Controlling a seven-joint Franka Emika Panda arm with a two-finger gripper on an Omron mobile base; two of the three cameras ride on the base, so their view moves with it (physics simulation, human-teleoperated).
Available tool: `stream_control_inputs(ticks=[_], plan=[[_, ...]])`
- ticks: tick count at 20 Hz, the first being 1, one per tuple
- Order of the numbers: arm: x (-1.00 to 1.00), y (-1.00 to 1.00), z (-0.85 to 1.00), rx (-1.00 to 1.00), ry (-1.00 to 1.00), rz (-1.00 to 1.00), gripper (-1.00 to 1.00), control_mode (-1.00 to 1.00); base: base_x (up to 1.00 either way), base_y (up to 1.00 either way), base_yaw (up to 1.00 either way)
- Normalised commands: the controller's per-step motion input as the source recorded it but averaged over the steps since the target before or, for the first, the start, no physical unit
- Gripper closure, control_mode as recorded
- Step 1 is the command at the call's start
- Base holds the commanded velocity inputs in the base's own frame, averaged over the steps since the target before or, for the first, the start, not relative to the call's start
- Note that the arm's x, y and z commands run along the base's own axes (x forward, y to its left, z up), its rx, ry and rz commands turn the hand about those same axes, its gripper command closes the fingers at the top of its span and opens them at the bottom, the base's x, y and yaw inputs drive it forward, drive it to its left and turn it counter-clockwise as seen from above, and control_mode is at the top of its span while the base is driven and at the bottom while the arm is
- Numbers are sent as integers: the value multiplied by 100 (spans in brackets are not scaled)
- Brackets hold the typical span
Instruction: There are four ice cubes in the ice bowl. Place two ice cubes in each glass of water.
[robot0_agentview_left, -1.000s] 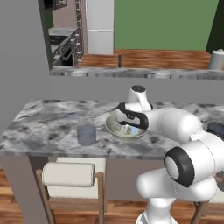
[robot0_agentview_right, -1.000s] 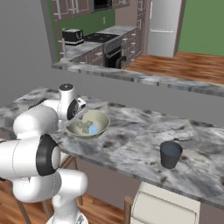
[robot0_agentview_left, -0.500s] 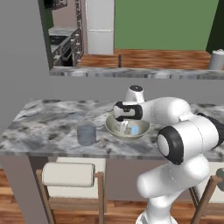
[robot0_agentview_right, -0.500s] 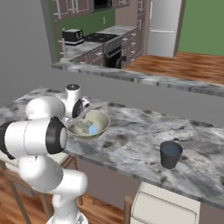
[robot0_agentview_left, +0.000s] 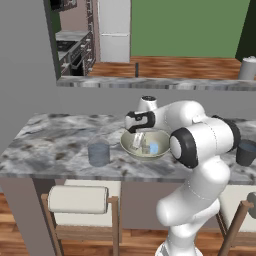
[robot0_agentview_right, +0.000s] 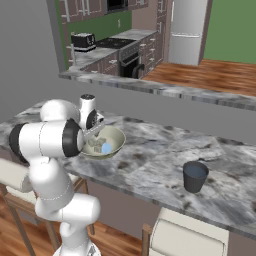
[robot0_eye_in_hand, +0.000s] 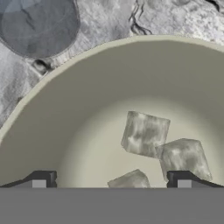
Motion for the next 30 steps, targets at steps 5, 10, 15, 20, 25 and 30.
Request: stream_control_inputs(ticks=[5,10,15,20,25,30], plan=[[34,13,-12,0,0,0,-100,-100,0,0,0],[26,4,-37,0,2,0,-100,-100,0,0,0],[27,0,-29,0,1,0,-100,-100,0,0,0],[17,0,-21,0,0,0,-100,-100,0,0,0],[5,0,-24,0,0,0,-100,-100,0,0,0],[0,0,-26,0,0,0,100,-100,0,0,0]])
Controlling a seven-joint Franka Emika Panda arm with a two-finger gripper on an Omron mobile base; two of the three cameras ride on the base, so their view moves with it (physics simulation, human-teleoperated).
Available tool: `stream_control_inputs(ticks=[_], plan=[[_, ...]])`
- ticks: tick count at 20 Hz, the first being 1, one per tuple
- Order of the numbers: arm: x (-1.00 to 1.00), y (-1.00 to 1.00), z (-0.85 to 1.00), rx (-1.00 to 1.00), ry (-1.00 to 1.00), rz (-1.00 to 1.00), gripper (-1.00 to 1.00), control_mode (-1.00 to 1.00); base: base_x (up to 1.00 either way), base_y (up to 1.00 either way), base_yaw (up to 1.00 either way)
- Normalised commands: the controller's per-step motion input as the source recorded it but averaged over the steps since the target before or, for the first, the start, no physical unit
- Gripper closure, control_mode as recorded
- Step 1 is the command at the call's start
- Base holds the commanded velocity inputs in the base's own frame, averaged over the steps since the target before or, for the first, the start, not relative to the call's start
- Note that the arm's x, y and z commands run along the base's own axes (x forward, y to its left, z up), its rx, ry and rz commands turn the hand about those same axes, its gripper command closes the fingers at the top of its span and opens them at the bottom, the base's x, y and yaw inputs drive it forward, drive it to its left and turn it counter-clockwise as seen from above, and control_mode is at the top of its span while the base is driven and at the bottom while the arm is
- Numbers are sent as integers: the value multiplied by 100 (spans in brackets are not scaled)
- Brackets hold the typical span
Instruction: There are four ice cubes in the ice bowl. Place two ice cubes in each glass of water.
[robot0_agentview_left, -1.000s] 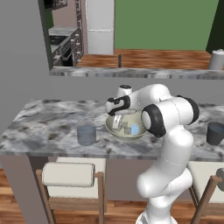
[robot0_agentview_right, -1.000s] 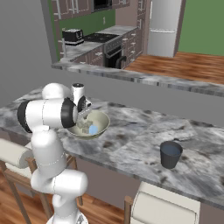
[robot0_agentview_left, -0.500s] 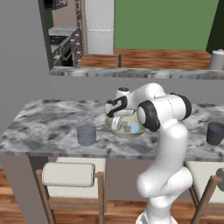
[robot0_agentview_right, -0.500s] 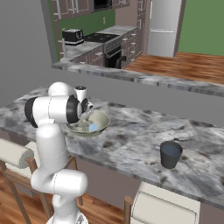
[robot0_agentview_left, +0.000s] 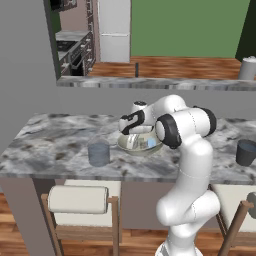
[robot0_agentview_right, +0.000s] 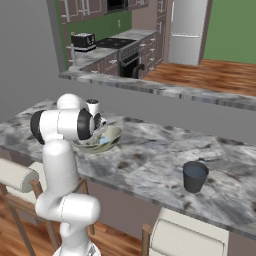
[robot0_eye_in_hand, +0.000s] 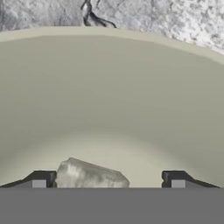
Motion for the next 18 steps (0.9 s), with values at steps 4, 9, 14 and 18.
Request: stream_control_inputs(ticks=[4,9,14,18], plan=[[0,0,-19,0,0,0,100,-100,0,0,0],[-5,-5,-17,0,0,-3,100,-100,0,0,0],[-20,-21,-1,0,0,-4,100,-100,0,0,0],[-31,-21,42,1,0,-1,100,-100,0,0,0]])
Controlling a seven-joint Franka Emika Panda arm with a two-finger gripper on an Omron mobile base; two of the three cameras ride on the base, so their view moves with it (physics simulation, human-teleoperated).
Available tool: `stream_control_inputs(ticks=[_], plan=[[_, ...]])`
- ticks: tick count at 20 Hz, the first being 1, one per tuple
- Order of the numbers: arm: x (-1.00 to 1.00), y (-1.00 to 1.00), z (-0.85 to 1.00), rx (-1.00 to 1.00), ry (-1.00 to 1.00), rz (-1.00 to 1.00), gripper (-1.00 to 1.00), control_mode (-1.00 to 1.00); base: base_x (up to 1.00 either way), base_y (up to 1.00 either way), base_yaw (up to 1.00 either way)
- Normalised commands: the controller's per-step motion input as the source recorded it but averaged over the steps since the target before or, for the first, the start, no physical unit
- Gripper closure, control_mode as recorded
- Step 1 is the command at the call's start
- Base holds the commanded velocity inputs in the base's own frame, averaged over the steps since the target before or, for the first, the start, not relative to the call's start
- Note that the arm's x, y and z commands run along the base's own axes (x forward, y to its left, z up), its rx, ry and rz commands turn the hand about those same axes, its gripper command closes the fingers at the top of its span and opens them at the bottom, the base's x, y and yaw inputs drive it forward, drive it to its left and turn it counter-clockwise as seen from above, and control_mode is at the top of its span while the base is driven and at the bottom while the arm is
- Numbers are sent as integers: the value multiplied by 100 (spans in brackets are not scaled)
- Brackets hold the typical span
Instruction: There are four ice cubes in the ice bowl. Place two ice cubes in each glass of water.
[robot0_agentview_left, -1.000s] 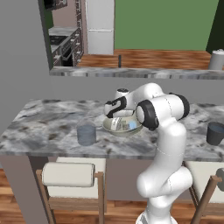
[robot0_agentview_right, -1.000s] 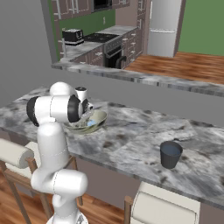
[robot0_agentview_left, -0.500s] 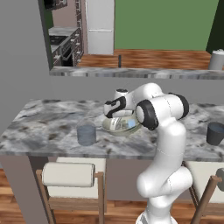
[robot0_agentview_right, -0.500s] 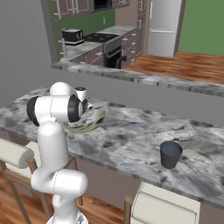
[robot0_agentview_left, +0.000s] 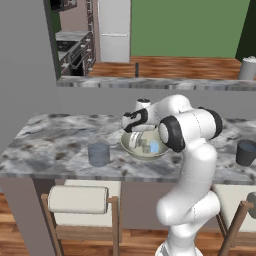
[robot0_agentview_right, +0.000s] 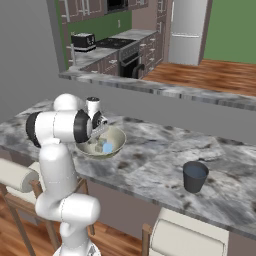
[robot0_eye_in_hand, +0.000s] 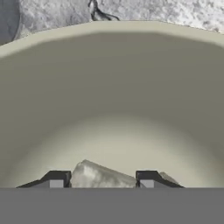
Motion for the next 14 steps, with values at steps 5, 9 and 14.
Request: stream_control_inputs(ticks=[5,9,14], plan=[[-49,-23,83,9,-1,-4,100,-100,0,0,0],[-67,-16,99,6,0,-9,100,-100,0,0,0],[-89,0,60,2,0,-12,100,-100,0,0,0]])
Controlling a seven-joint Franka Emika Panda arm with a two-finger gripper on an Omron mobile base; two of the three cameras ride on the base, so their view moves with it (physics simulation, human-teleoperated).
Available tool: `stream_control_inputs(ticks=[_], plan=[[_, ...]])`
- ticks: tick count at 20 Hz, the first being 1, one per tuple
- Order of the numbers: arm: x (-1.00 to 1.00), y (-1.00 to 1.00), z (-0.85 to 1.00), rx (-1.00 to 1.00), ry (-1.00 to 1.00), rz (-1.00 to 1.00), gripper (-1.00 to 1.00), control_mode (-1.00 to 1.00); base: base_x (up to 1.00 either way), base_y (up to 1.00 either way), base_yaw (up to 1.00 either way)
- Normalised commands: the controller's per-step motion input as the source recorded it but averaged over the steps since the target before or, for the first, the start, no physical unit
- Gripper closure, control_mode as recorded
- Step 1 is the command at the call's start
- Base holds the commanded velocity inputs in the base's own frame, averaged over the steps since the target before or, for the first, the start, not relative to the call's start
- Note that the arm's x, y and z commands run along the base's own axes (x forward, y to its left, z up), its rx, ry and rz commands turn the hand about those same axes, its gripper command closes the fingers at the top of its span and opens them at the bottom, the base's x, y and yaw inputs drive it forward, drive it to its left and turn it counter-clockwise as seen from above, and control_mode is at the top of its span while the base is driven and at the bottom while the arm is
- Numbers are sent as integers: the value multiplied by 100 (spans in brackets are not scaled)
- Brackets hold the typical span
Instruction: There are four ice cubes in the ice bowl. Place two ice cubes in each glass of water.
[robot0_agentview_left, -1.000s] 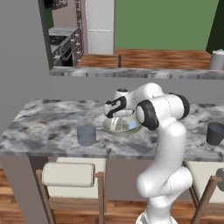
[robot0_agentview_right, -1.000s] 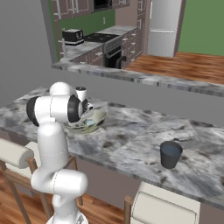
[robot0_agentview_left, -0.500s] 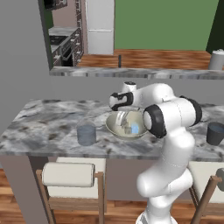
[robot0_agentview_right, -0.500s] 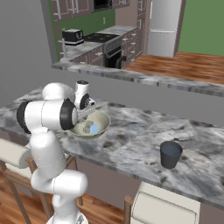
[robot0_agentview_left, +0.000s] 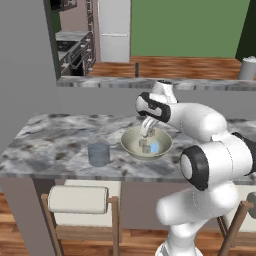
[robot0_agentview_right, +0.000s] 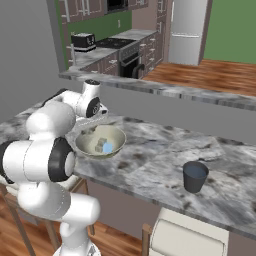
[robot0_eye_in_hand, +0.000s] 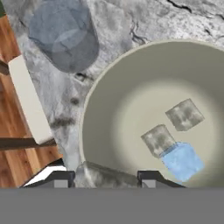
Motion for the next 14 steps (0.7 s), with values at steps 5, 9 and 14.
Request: stream_control_inputs(ticks=[5,9,14], plan=[[-98,42,34,0,0,-7,100,-100,0,0,0],[-36,94,25,0,-2,0,100,-100,0,0,0],[0,99,17,0,-8,0,100,-100,0,0,0]])
